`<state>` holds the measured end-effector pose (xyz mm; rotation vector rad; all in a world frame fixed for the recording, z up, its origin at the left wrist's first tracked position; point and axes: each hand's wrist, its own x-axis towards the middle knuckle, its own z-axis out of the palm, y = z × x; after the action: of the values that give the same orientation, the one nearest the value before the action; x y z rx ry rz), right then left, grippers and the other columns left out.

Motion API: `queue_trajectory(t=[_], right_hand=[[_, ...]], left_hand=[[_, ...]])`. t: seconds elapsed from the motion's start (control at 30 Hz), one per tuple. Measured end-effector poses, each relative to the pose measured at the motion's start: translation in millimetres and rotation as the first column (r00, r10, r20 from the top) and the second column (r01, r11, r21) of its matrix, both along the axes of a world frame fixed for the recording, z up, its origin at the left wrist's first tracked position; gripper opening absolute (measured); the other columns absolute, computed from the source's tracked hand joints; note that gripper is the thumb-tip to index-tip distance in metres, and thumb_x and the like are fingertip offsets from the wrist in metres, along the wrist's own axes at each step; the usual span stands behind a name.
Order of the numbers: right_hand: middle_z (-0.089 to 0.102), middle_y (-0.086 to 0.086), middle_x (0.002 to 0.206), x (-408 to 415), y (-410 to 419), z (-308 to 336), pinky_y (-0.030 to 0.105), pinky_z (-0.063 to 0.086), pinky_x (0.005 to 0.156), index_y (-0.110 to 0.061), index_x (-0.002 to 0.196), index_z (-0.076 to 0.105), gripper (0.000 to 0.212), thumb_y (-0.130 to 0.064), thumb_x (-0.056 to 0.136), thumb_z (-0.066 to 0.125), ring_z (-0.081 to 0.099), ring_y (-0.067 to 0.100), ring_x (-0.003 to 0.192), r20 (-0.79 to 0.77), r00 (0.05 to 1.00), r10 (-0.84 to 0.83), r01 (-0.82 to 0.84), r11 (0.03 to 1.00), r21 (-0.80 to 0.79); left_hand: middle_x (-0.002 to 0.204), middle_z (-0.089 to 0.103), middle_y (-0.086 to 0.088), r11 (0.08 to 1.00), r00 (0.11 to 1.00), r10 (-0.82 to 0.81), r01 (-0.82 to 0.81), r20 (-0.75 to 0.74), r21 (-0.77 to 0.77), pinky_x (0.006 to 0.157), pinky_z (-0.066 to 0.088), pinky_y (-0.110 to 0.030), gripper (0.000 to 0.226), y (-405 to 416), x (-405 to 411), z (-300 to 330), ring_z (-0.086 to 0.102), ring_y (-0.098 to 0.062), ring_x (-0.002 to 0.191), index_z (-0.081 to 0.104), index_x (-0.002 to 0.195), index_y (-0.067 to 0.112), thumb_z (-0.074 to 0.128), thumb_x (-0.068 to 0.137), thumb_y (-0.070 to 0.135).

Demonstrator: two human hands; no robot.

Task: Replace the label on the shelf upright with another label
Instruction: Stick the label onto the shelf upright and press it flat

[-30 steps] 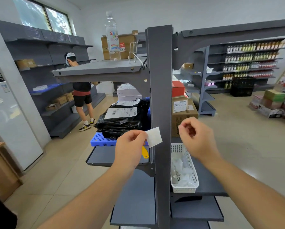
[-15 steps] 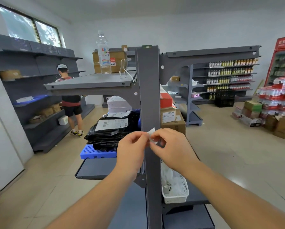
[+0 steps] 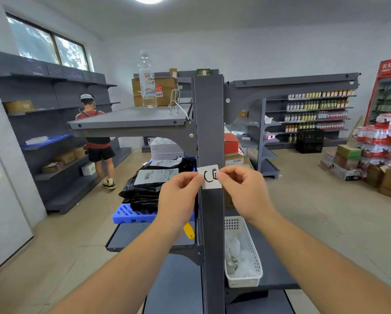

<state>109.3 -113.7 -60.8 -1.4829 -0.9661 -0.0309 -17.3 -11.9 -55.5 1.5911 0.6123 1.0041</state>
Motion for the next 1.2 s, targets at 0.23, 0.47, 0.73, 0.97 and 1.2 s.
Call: queue_trajectory(t=[0.23, 0.47, 0.73, 0.97, 1.2], right_hand=[[0.075, -0.01, 0.079, 10.0, 2.4, 2.8, 0.018, 0.054, 0.07, -0.025, 0.088, 0.078, 0.011, -0.027, 0.096, 0.07, 0.069, 0.005, 0.079, 0.116, 0.987, -0.111, 0.117, 0.992, -0.052], [0.07, -0.009, 0.077, 10.4, 9.2, 15.5, 0.017, 0.049, 0.063, -0.023, 0.089, 0.074, 0.011, -0.024, 0.097, 0.067, 0.062, 0.007, 0.073, 0.284, 0.945, -0.162, 0.188, 0.98, -0.064], [0.067, -0.006, 0.072, 13.0, 13.0, 19.7, 0.023, 0.049, 0.061, -0.019, 0.084, 0.071, 0.015, -0.022, 0.097, 0.065, 0.056, 0.007, 0.062, 0.341, 0.918, -0.201, 0.234, 0.97, -0.058], [0.064, -0.005, 0.069, 18.2, 17.7, 23.9, 0.021, 0.045, 0.059, -0.02, 0.081, 0.068, 0.017, -0.021, 0.097, 0.064, 0.054, 0.007, 0.062, 0.378, 0.9, -0.218, 0.254, 0.966, -0.046], [0.064, -0.002, 0.069, 15.5, 22.2, 24.6, 0.029, 0.049, 0.06, -0.018, 0.078, 0.065, 0.019, -0.021, 0.096, 0.062, 0.057, 0.013, 0.066, 0.388, 0.885, -0.259, 0.298, 0.954, -0.044]], left_hand=[[0.079, 0.077, 0.008, 0.992, 0.997, 0.057, -0.052, -0.045, 0.117, 0.068, 0.055, -0.025, 0.01, 4.2, 9.2, 8.6, 0.065, -0.007, 0.069, 0.078, 0.083, 0.03, 0.071, 0.091, 0.028], [0.077, 0.075, 0.006, 0.963, 0.992, 0.11, -0.091, -0.059, 0.255, 0.062, 0.051, -0.019, 0.011, 10.6, 17.7, 13.4, 0.063, -0.004, 0.065, 0.075, 0.087, 0.026, 0.067, 0.094, 0.027], [0.082, 0.072, 0.011, 0.886, 0.977, 0.2, -0.146, -0.079, 0.439, 0.066, 0.048, -0.015, 0.009, 13.0, 23.8, 18.2, 0.066, -0.003, 0.079, 0.071, 0.091, 0.028, 0.065, 0.097, 0.031], [0.08, 0.072, 0.01, 0.866, 0.969, 0.24, -0.187, -0.057, 0.463, 0.062, 0.047, -0.011, 0.009, 13.0, 29.2, 23.4, 0.066, -0.004, 0.079, 0.069, 0.088, 0.029, 0.065, 0.097, 0.031], [0.072, 0.068, 0.008, 0.864, 0.963, 0.266, -0.213, -0.053, 0.456, 0.058, 0.045, -0.01, 0.014, 14.2, 33.2, 22.1, 0.059, -0.005, 0.065, 0.069, 0.081, 0.023, 0.066, 0.094, 0.026]])
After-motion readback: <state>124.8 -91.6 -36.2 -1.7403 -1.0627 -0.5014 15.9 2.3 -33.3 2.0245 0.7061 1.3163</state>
